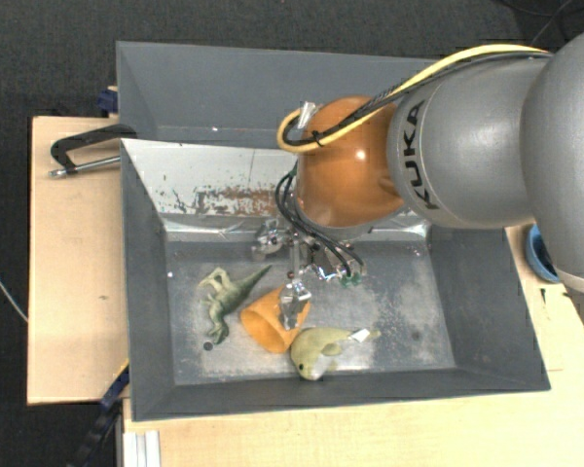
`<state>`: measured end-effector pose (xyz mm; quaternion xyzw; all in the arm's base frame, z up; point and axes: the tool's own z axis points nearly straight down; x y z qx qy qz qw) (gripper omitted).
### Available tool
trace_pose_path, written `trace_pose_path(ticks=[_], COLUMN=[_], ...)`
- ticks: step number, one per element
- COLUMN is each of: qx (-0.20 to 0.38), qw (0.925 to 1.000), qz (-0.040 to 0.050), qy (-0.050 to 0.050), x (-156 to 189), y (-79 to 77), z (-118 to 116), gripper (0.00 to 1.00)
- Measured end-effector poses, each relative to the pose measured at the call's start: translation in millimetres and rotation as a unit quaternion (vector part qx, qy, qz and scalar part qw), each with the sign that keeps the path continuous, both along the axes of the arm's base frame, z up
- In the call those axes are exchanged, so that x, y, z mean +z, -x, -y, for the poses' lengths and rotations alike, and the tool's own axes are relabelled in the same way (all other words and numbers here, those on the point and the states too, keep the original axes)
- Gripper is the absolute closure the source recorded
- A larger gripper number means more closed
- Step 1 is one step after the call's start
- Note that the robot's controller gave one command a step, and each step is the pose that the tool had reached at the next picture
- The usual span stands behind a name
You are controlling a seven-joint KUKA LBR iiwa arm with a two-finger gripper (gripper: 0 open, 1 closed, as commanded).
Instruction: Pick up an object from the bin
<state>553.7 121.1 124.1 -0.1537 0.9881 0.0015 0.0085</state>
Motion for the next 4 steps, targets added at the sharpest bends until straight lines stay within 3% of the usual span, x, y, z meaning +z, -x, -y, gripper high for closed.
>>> trace_pose_path(ticks=[1,2,3,4], qx=[0.085,0.085,0.085,0.04], qw=[0.9963,0.9963,0.9963,0.9992], qz=[-0.0051,0.0141,0.0067,0.0056], qy=[0.004,-0.003,0.0,-0.001], x=[-3.6,3.9,-1.7,-3.3], y=[1.7,-6.6,-2.5,-2.2], z=[-1.0,-5.9,-3.7,-6.6], gripper=[0.0,1.0,0.0,0.0])
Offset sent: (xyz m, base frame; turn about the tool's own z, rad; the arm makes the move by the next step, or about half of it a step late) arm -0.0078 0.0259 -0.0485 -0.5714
